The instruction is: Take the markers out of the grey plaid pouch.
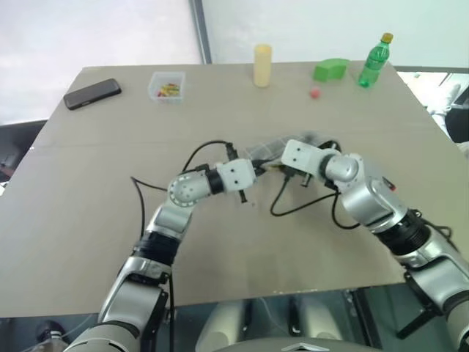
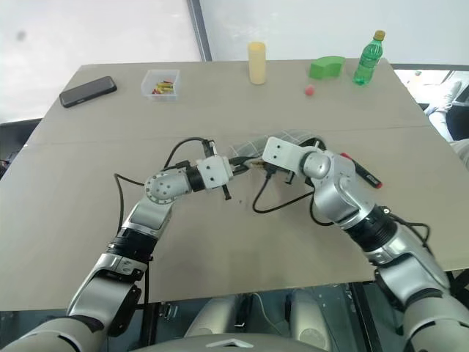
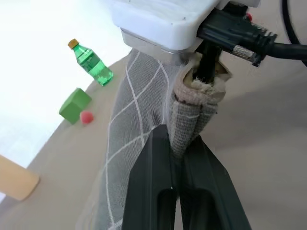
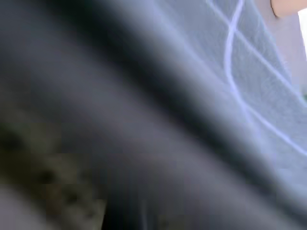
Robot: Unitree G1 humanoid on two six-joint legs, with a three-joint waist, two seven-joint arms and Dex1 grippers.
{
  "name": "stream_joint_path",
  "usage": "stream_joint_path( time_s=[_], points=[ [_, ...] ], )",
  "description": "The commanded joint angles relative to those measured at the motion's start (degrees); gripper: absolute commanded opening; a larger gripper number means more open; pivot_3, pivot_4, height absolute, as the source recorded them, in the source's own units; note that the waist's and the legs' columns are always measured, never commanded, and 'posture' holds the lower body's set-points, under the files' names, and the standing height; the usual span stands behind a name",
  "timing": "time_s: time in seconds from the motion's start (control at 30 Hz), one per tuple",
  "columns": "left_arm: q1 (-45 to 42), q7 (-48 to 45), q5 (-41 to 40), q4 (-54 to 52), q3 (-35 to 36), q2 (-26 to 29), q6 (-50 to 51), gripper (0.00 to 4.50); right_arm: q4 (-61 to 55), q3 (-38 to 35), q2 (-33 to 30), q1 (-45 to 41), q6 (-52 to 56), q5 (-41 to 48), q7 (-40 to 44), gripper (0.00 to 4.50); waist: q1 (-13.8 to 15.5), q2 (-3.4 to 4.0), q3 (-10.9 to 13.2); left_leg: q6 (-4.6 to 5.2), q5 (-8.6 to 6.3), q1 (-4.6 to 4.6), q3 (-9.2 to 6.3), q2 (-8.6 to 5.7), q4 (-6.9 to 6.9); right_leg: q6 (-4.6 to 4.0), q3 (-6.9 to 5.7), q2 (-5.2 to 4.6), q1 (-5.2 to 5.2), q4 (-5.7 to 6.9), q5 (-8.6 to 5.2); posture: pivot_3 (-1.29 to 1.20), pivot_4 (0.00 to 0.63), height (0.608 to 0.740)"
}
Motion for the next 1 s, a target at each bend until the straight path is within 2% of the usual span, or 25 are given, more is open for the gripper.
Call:
stream_joint_path(
  time_s=[0.03,0.13,0.23,0.53,0.7,0.83,1.0],
  points=[
    [-1.58,3.43,1.93,-1.51,1.07,1.01,1.76,0.0,-3.9,-7.72,3.31,1.08,4.5,4.52,-0.45,0.26,0.12,0.0,0.0,0.0,0.0,0.01,-0.01,0.0,0.01,0.0,-0.01,0.0,0.0,0.02,0.0,0.0,0.15,0.74],
    [-3.04,7.78,6.51,1.68,0.87,2.95,-0.26,0.0,-5.46,-12.5,5.81,2.37,8.24,7.81,-1.17,0.26,0.31,0.0,0.0,0.0,0.0,0.02,-0.03,-0.02,0.07,0.0,-0.03,0.01,0.01,0.11,0.0,0.0,0.15,0.74],
    [-2.76,8.73,7.08,2.79,0.14,3.54,-0.74,0.0,-6.65,-13.45,4.6,3.14,9.39,8.34,-1.67,0.26,0.29,0.0,0.0,0.0,0.0,0.04,-0.01,-0.06,0.1,0.0,-0.01,-0.01,0.01,0.15,0.0,0.0,0.15,0.74],
    [0.87,8.57,3.2,5.51,1.84,3.57,0.78,0.0,-12.32,-16.97,-9.29,7.23,9.63,8.69,-0.63,0.26,0.2,0.0,0.0,0.0,0.0,0.04,0.02,-0.06,0.05,0.0,0.01,-0.08,0.0,0.08,0.0,0.0,0.15,0.74],
    [2.42,9.49,2.83,6.17,2.84,4.99,0.97,0.0,-17.95,-27.89,-11.92,13.43,15.68,14.63,1.38,0.26,0.3,-0.03,-0.02,0.01,-0.02,0.06,-0.03,0.06,0.05,0.0,0.0,-0.15,0.03,0.11,0.0,0.0,0.15,0.74],
    [4.2,10.84,3.85,5.17,3.05,6.02,-0.08,0.0,-19.6,-35.6,-10.43,17.95,18.83,18.43,0.23,0.26,0.3,-0.03,-0.02,0.02,-0.02,0.05,0.04,-0.01,0.06,0.0,0.07,-0.24,0.05,0.08,0.0,0.0,0.15,0.74],
    [7.35,8.75,2.78,2.82,2.62,8.04,0.24,0.0,-22.99,-33.85,-14.46,27.08,15.55,18.62,-0.36,0.26,0.3,-0.03,-0.03,0.21,-0.14,0.06,0.01,0.03,0.05,-0.01,0.18,-0.26,0.04,0.09,0.0,0.0,0.15,0.74]
  ],
)
